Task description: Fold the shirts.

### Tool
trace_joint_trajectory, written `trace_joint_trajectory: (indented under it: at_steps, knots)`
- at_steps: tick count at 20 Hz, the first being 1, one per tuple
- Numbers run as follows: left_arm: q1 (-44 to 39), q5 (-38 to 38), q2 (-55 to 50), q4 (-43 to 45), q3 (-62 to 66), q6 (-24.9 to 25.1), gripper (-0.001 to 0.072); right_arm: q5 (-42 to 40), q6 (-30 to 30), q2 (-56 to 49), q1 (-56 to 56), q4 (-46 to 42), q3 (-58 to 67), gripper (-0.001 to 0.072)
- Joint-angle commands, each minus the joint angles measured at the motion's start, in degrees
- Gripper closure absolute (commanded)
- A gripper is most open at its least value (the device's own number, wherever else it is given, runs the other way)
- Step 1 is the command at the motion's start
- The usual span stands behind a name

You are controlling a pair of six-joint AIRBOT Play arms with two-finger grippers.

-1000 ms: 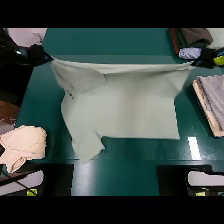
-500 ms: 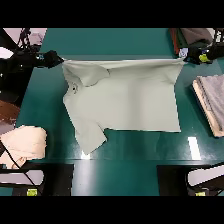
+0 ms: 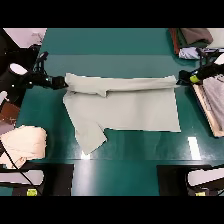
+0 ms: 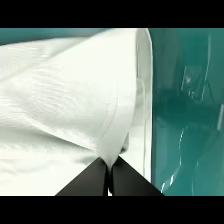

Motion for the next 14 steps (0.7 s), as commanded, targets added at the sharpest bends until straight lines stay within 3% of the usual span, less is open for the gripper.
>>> trace_joint_trajectory:
  at_steps: [1, 3, 4, 5, 6, 7, 9, 14]
  knots:
    - [0.0, 2.7, 0.0, 0.6, -3.6, 0.1, 0.0681, -3.6, 0.0, 1.6, 1.1, 0.1, -5.9, 0.0699]
    - [0.0, 1.2, 0.0, 0.3, -3.6, -0.2, 0.0679, -3.4, 0.1, 1.6, 1.1, 0.2, -6.1, 0.0698]
    - [0.0, 0.1, 0.0, 0.3, -3.6, -0.4, 0.0632, -2.8, 1.0, 1.6, 1.1, 0.2, -5.8, 0.0694]
    - [0.0, -0.8, 0.0, 0.3, -3.6, -0.4, 0.0359, -1.8, 1.1, 1.6, 1.1, 0.2, -5.5, 0.0648]
    - [0.0, -1.4, 0.0, 0.4, -3.4, -0.9, 0.0171, -0.8, 1.1, 1.6, 0.9, 0.2, -5.1, 0.0467]
    - [0.0, -2.0, 0.1, 0.9, -2.9, -1.9, 0.0159, 0.7, 1.1, 1.6, 1.0, 0.2, -4.6, 0.0333]
    - [0.8, -3.9, 1.4, 1.7, -1.4, -4.7, 0.0159, 4.8, 1.0, 1.8, 0.9, 0.1, -3.4, 0.0332]
    - [4.3, -12.6, 11.5, 11.0, -6.3, -5.1, 0.0160, 10.8, -2.6, 9.2, -1.4, 0.2, -9.7, 0.0332]
